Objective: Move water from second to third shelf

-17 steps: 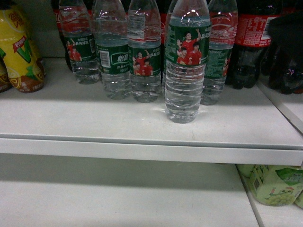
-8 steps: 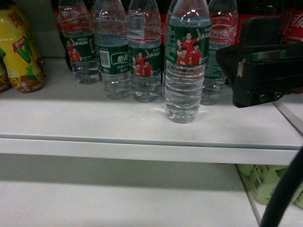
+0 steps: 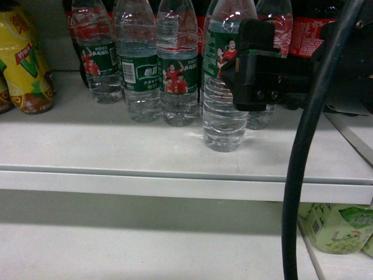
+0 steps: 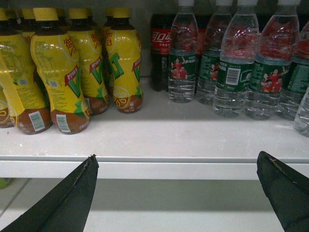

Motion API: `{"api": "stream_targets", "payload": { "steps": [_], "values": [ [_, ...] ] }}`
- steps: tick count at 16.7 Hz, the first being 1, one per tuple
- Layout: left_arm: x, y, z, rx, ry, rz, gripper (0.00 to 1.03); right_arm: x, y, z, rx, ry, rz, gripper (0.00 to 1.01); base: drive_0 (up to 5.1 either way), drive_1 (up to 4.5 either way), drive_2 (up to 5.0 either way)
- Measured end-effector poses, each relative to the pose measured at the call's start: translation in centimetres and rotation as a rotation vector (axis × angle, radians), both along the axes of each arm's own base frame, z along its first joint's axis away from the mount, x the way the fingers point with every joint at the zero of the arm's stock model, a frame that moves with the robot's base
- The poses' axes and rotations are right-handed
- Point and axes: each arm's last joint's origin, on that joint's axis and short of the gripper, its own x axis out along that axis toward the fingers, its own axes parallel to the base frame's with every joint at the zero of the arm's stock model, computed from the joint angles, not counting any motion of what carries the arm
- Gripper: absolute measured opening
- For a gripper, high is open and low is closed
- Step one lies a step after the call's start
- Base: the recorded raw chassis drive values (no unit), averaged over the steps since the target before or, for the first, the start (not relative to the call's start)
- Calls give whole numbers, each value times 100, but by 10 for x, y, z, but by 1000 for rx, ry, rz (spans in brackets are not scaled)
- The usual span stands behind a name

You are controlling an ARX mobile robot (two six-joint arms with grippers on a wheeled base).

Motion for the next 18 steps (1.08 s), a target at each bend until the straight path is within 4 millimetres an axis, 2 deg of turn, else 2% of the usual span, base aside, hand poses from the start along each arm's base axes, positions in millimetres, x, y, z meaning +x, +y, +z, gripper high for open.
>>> {"api": "stream_targets", "payload": {
  "steps": [9, 13, 18],
  "values": [
    [0, 0, 0, 0, 0, 0, 98, 30, 13, -3, 75, 32, -57, 98, 0, 0, 0],
    [0, 0, 0, 0, 0, 0, 98, 38, 16, -11, 75, 35, -66, 98, 0, 0, 0],
    [0, 0, 0, 0, 0, 0, 98, 48, 28, -10, 49, -53, -74, 98, 0, 0, 0]
  ]
}}
